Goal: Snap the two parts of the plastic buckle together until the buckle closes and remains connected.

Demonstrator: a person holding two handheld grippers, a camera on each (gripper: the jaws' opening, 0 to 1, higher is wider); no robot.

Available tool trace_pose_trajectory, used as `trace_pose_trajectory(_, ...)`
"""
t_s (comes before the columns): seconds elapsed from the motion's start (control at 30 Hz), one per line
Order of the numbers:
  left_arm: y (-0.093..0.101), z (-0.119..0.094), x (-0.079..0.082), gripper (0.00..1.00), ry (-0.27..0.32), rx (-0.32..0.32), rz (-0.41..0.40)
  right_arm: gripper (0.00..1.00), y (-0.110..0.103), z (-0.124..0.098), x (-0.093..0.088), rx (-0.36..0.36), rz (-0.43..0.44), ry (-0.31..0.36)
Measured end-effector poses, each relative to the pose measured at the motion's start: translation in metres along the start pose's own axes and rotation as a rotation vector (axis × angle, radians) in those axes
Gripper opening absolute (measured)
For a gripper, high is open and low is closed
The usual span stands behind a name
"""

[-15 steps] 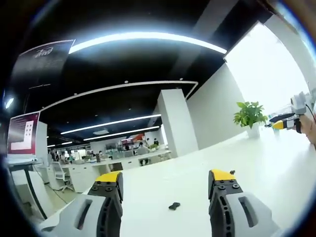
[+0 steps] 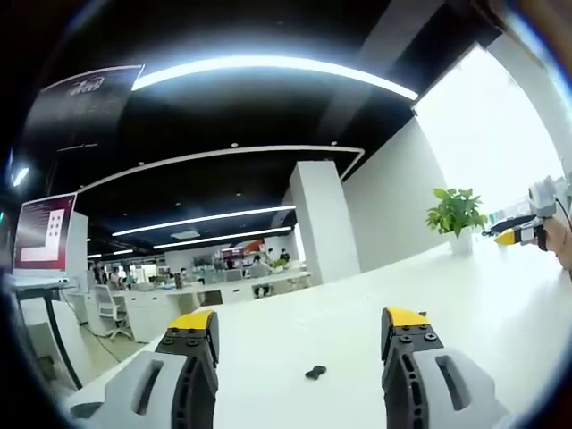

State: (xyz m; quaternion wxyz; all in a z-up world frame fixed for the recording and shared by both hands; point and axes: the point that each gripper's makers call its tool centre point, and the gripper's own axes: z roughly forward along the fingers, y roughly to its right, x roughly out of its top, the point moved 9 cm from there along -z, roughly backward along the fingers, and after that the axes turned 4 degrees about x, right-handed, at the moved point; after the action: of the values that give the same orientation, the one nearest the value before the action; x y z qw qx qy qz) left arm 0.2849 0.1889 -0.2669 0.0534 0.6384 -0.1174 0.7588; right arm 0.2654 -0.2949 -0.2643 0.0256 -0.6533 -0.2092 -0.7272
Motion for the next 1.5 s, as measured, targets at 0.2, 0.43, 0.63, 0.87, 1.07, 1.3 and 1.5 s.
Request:
trace_pose_trajectory(0.2, 0.0, -0.002, -0.001, 0.76, -0.013, 0.005, 0.014, 0.44, 0.002, -0.002, 0.0, -0.02, 0.012, 0.005)
trace_pose_trajectory(0.43, -0.006, -0.004, 0.0, 0.77, -0.003, 0.034, -0.007, 0.44, 0.002, -0.003, 0.0, -0.028, 0.007, 0.007)
trace_pose_trajectory(0.63, -0.008, -0.005, 0.0, 0.77, 0.002, 0.046, -0.014, 0.44, 0.002, -0.003, -0.001, -0.022, -0.002, -0.005)
trace_pose_trajectory(0.87, -0.021, -0.011, 0.005, 0.84, 0.05, 0.142, -0.068, 0.43, 0.003, -0.005, 0.001, -0.035, -0.015, 0.0)
trace_pose_trajectory(1.07, -0.022, -0.011, 0.007, 0.87, 0.057, 0.124, -0.077, 0.43, 0.004, -0.004, 0.0, -0.036, -0.017, -0.007)
trace_pose_trajectory(1.3, -0.02, -0.01, 0.011, 0.83, 0.034, 0.094, -0.078, 0.43, 0.003, -0.004, 0.0, -0.038, -0.026, -0.008)
trace_pose_trajectory(1.5, -0.023, -0.016, 0.02, 0.83, 0.025, 0.085, -0.098, 0.43, 0.002, -0.005, 0.002, -0.037, -0.038, -0.001)
